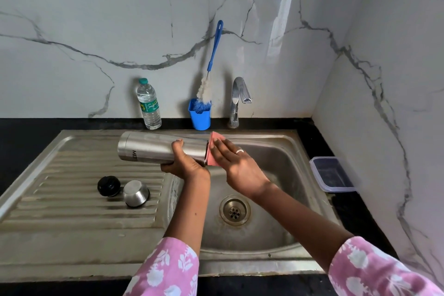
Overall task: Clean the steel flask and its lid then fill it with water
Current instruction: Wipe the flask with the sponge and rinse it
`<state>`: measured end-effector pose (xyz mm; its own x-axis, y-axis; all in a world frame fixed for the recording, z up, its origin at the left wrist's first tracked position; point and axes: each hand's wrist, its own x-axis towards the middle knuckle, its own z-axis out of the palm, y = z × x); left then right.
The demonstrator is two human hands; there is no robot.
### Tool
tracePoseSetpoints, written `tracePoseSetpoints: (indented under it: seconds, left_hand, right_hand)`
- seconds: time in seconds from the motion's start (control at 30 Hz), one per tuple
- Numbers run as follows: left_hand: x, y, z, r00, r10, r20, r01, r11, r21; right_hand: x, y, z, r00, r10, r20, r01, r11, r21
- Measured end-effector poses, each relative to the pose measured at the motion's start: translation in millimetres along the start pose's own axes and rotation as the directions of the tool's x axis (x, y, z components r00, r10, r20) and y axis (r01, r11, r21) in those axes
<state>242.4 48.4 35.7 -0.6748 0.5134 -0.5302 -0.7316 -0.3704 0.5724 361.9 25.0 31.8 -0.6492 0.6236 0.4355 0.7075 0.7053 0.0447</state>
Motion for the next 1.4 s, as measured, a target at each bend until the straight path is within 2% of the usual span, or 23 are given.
tracePoseSetpoints:
  seconds: [0.07,0.13,0.17,0.23,0.3,0.33,0.37,0.43,0.53,0.6,0.67,0.73,0.8,0.87,0.93,1.0,1.07,1.1,1.17,1.27,1.33,1.4]
  left_hand:
    - [0,-2,0,0.999,-0.021,0.04,0.022,1.0,-0.013]
    - [-1,-1,1,0.996,-0.015,0.083,0.016,1.0,-0.006]
    - [-4,-1,2,0.995,-0.006,0.103,0.007,1.0,-0.002]
    - [-5,-3,3,0.991,0.007,0.132,-0.007,1.0,0.0]
    - [-8,-2,6,0.988,-0.004,0.151,0.003,1.0,0.008]
    - [-9,-2,8,0.987,-0.005,0.16,0.003,1.0,0.012]
    - [-9,-1,10,0.985,-0.004,0.172,0.002,1.0,0.013]
    - [-10,0,15,0.983,0.015,0.185,-0.019,1.0,0.019]
    - [-8,1,19,0.984,0.062,0.164,-0.069,0.997,0.032]
    - [-6,2,20,0.988,0.059,0.141,-0.064,0.998,0.026]
    - [-5,1,19,0.991,0.019,0.135,-0.022,1.0,0.023]
    - [-7,0,16,0.988,-0.035,0.153,0.034,0.999,0.01]
    - [-11,-1,13,0.979,-0.06,0.197,0.061,0.998,0.002]
    - [-12,-2,9,0.966,-0.064,0.252,0.069,0.998,-0.013]
    - [-11,-1,5,0.955,-0.054,0.291,0.061,0.998,-0.015]
    - [-15,1,2,0.943,-0.048,0.329,0.06,0.998,-0.026]
    - [-18,2,2,0.943,-0.036,0.33,0.048,0.998,-0.028]
    - [-21,3,2,0.948,-0.02,0.319,0.033,0.999,-0.032]
    - [-22,5,6,0.955,-0.002,0.297,0.013,0.999,-0.035]
    - [-17,5,8,0.958,-0.03,0.286,0.032,0.999,-0.003]
    - [-15,5,8,0.95,-0.06,0.308,0.034,0.995,0.092]
    - [-12,6,6,0.942,-0.061,0.331,0.0,0.984,0.18]
  right_hand:
    - [8,-4,-4,0.99,0.135,0.051,-0.14,0.984,0.109]
    - [18,-6,-17,0.946,0.305,0.107,-0.322,0.908,0.269]
    - [24,-3,-23,0.904,0.375,0.206,-0.425,0.84,0.337]
    - [33,8,-33,0.771,0.46,0.441,-0.634,0.622,0.46]
    - [35,14,-38,0.719,0.484,0.5,-0.694,0.453,0.559]
    - [34,14,-38,0.723,0.494,0.483,-0.687,0.436,0.582]
    - [32,13,-38,0.74,0.504,0.446,-0.668,0.47,0.577]
    - [25,6,-34,0.821,0.498,0.281,-0.565,0.631,0.532]
    - [15,-2,-30,0.924,0.382,0.005,-0.354,0.853,0.385]
    - [5,-3,-19,0.973,0.231,0.002,-0.225,0.946,0.233]
    - [-3,2,-7,0.997,0.074,0.013,-0.075,0.993,0.094]
    - [-5,8,-5,1.0,0.007,0.017,-0.008,0.999,0.036]
    - [-1,11,-8,0.998,0.039,0.044,-0.041,0.998,0.048]
    - [8,8,-16,0.985,0.156,0.073,-0.165,0.976,0.144]
    - [18,7,-33,0.952,0.27,0.144,-0.301,0.911,0.282]
    - [27,14,-48,0.871,0.361,0.334,-0.479,0.775,0.411]
    - [32,18,-56,0.819,0.376,0.433,-0.56,0.688,0.463]
    - [33,19,-56,0.815,0.374,0.444,-0.566,0.679,0.468]
    - [30,13,-52,0.834,0.349,0.427,-0.534,0.703,0.47]
    - [22,10,-37,0.88,0.282,0.382,-0.437,0.796,0.418]
    - [15,10,-27,0.902,0.326,0.281,-0.416,0.831,0.37]
    - [9,8,-18,0.935,0.34,0.101,-0.354,0.873,0.336]
